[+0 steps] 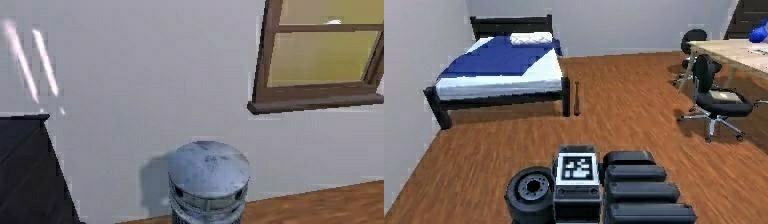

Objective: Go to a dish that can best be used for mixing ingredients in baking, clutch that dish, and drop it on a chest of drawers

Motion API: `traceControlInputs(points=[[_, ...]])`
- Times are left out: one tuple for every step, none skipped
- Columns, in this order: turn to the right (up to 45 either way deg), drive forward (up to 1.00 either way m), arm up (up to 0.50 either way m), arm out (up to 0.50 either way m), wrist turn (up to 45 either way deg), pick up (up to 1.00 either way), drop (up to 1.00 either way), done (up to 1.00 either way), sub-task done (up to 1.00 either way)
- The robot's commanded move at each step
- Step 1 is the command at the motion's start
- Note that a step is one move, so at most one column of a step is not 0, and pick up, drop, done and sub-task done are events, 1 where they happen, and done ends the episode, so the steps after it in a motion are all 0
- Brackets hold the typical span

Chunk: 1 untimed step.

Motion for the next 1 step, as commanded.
traceControlInputs(points=[[45.0, 0.0, 0.0, 0.0, 0.0, 0.0, 0.0, 0.0, 0.0]])
